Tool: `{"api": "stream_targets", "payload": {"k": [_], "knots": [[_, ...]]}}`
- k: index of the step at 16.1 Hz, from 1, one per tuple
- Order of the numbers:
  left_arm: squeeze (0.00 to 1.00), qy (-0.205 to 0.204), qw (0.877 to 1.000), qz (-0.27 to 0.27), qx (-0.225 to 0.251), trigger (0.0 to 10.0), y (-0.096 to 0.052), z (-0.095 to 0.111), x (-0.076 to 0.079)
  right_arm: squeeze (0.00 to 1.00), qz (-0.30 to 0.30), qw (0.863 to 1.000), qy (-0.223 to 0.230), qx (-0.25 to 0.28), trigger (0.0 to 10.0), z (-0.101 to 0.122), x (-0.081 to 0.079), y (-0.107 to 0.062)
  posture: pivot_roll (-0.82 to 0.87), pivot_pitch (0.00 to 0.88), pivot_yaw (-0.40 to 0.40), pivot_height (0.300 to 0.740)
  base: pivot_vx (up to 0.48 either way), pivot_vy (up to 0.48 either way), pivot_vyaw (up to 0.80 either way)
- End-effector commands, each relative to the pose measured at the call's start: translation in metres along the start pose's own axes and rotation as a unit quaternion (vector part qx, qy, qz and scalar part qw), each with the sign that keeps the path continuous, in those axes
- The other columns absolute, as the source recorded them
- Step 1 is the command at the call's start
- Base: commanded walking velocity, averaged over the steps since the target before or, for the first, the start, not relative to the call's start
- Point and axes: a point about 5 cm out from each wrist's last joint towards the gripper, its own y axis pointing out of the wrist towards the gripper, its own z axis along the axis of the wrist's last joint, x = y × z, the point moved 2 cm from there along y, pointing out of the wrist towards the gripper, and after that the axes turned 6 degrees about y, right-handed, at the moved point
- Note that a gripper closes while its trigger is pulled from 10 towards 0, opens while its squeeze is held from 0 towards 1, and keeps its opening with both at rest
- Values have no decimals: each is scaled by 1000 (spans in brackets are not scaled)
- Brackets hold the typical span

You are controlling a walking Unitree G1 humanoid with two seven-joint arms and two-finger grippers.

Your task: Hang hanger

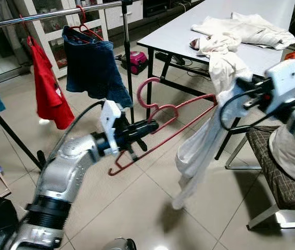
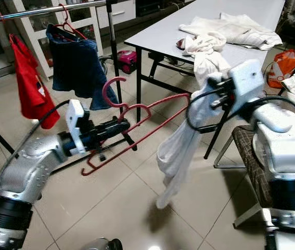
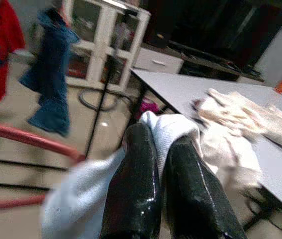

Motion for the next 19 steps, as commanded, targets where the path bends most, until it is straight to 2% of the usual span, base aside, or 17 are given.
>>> {"api": "stream_targets", "payload": {"k": [1,3,5,10,12,14,16,19], "knots": [[0,15,1000,-11,11,10000,7,10,3,0,8,1000,-2,12,10000,8,-5,1,-146,0,52,740,0,0,0],[0,0,1000,-22,22,10000,14,9,12,0,18,1000,3,16,10000,8,-13,4,-146,0,50,740,0,0,0],[0,-13,999,-29,30,10000,18,9,19,0,11,1000,9,27,10000,12,-15,7,-146,0,50,740,0,0,0],[0,-16,999,-30,24,10000,20,5,23,0,-4,998,33,61,10000,27,-14,11,-141,0,49,740,0,0,0],[0,-16,1000,-26,5,10000,17,-5,22,0,-12,995,45,85,10000,42,-7,10,-143,0,50,740,0,0,0],[0,-13,1000,-15,-1,10000,13,-7,17,0,-28,994,42,94,10000,52,9,4,-145,0,47,740,0,0,0],[0,-13,1000,-12,-1,10000,13,-7,15,0,-41,992,58,108,10000,60,21,-1,-147,0,45,740,0,0,0],[0,-12,1000,-9,0,10000,15,-7,15,0,-34,990,82,111,10000,63,22,-2,-150,0,45,740,0,0,0]]}}
